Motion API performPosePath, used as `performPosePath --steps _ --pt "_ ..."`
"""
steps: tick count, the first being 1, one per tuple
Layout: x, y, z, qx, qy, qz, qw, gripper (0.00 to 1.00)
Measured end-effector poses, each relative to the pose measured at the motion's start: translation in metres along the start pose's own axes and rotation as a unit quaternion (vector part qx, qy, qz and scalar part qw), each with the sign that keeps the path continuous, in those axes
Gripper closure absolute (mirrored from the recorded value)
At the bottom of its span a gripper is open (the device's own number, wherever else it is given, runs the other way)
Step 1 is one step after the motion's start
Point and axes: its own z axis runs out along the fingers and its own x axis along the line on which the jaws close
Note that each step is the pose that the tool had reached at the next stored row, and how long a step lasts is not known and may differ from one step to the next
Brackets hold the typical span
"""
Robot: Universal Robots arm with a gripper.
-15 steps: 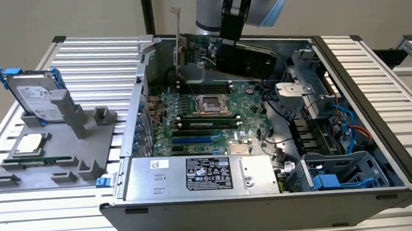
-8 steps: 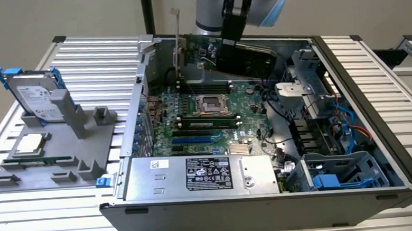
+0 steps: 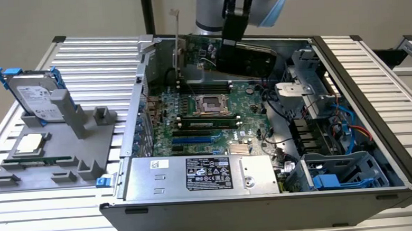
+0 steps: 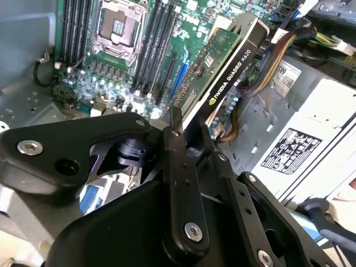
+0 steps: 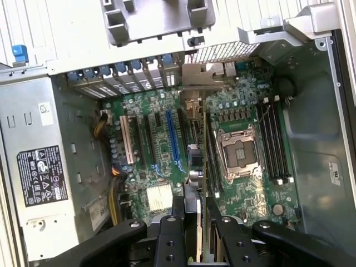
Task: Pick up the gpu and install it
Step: 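Insert the gpu into the slot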
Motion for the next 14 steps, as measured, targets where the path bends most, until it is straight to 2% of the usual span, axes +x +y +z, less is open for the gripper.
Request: performPosePath --steps 14 --pt "0.0 0.0 0.0 -0.0004 0.0017 -0.029 0.9996 1.0"
